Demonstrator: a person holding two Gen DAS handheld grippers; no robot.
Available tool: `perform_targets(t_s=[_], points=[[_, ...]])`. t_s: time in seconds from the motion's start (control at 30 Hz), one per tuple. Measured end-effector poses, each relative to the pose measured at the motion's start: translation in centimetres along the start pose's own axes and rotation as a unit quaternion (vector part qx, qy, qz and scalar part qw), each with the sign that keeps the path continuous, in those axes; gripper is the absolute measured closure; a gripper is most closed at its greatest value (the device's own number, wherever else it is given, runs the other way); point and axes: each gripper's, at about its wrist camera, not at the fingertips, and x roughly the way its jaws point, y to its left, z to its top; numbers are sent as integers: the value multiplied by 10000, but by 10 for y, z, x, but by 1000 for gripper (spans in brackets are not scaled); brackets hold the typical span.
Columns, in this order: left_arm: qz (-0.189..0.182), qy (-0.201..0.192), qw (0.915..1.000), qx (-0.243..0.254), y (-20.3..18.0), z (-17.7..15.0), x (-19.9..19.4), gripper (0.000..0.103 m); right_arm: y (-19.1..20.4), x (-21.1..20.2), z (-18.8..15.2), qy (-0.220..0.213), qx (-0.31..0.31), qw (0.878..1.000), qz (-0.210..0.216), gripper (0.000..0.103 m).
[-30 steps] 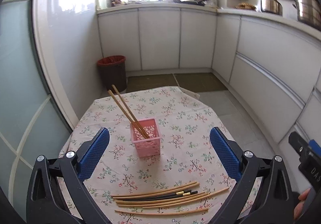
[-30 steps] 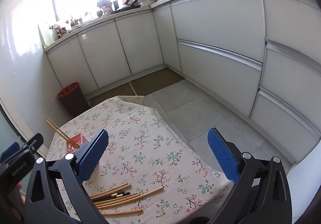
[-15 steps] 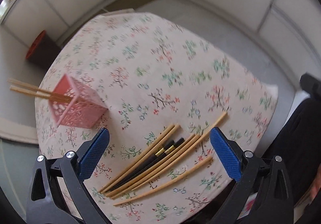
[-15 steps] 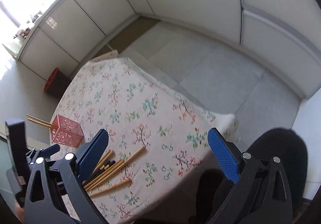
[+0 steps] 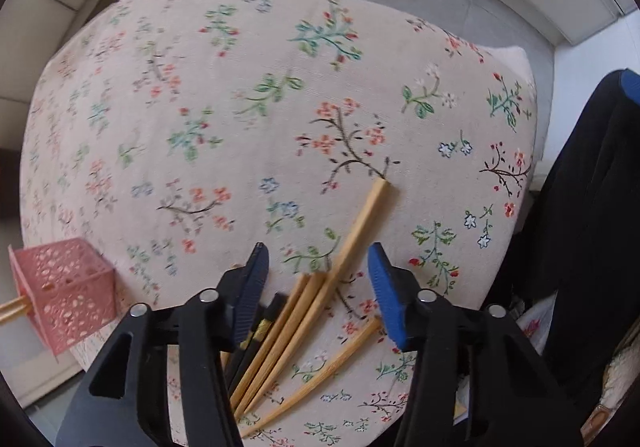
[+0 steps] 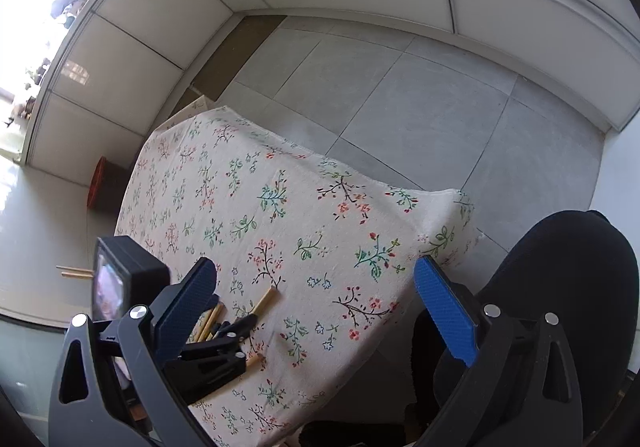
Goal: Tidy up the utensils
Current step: 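Grasp a wooden chopstick with the left gripper and lift it, then grasp a chopstick with the right gripper while the left gripper holds its chopstick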
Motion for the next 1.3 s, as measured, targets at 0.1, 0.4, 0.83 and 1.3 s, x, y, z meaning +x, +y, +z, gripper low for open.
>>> perform_targets(t_s=[0.1, 0.4, 0.83, 1.3], points=[[-158, 50, 9998, 146, -6, 0, 9, 65, -3, 1, 1, 15, 60, 10000, -5, 7], [-682, -384, 9967, -231, 27, -9, 7, 93, -5, 5, 2, 95, 137, 9998, -102, 7], [-13, -2219, 9660, -1330, 97, -113, -103, 97, 60, 86, -116, 2729, -413, 9610, -171, 34], [-102, -3770, 8968, -2314, 99, -179, -148, 97, 55, 110, -160, 3087, -250, 9493, -537, 68]])
